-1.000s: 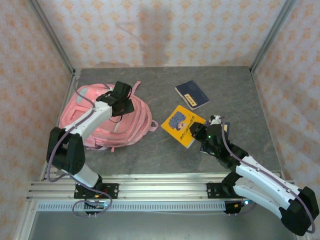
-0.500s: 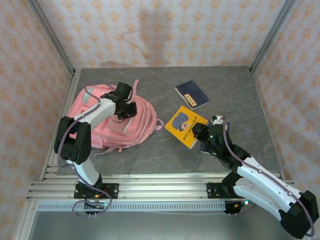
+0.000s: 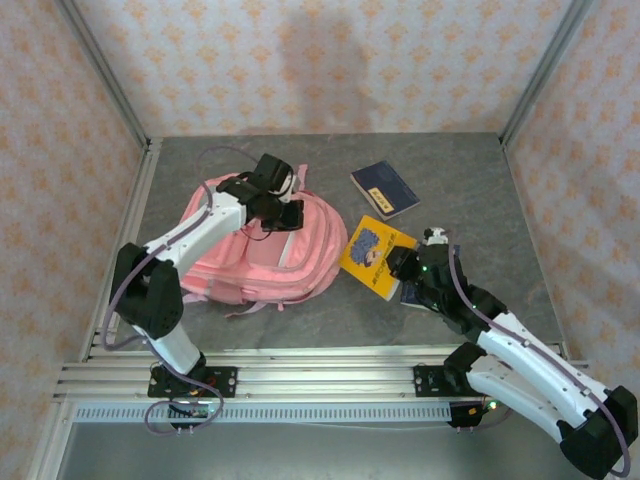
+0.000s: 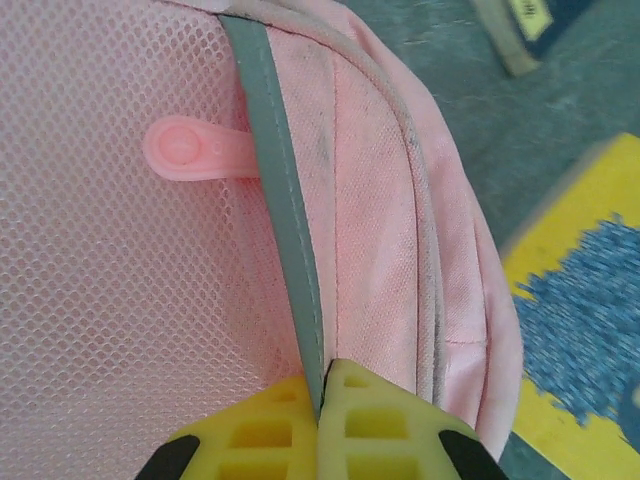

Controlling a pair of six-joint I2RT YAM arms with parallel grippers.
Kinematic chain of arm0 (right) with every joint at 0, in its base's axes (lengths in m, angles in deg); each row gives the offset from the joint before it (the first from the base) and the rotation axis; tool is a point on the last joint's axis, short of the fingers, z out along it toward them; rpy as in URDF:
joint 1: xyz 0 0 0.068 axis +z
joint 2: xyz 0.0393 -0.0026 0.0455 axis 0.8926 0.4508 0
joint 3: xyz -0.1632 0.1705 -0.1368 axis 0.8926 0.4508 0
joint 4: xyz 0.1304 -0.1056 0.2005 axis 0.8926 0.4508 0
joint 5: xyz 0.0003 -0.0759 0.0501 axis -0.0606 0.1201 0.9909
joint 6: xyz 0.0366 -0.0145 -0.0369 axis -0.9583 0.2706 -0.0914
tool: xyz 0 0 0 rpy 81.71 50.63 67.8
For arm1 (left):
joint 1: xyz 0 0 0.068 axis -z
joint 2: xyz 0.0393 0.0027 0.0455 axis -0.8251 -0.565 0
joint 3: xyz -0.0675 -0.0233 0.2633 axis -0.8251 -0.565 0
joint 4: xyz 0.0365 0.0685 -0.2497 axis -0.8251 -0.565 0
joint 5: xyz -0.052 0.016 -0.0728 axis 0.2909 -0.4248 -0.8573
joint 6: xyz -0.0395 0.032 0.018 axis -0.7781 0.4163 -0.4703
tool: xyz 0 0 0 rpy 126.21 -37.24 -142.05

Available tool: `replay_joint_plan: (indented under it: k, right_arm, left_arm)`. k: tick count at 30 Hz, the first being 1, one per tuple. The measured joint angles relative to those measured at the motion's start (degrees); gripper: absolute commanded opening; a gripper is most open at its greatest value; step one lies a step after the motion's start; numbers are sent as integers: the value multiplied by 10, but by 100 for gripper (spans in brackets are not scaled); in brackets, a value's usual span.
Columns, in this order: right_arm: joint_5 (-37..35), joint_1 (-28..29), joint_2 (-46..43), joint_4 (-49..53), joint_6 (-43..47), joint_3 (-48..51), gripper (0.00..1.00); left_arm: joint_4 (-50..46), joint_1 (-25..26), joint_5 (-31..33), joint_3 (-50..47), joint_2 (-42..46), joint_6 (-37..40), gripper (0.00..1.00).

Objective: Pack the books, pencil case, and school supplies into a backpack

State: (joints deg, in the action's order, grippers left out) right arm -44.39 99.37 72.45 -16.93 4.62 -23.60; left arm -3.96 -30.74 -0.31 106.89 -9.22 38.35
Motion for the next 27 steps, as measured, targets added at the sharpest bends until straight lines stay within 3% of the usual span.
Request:
replay_joint_plan:
  k: [7, 18, 27]
  right_arm:
    - [1, 0, -10, 34, 9, -16, 0]
    - [-8, 0, -34, 107, 35, -111, 0]
    - [0, -1, -27, 113, 1, -119, 0]
  left_arm:
    - [-38, -5, -7, 13, 65, 16, 0]
    - [-84, -5, -27, 40, 71, 34, 0]
    - [-94, -5, -43, 54, 85, 36, 0]
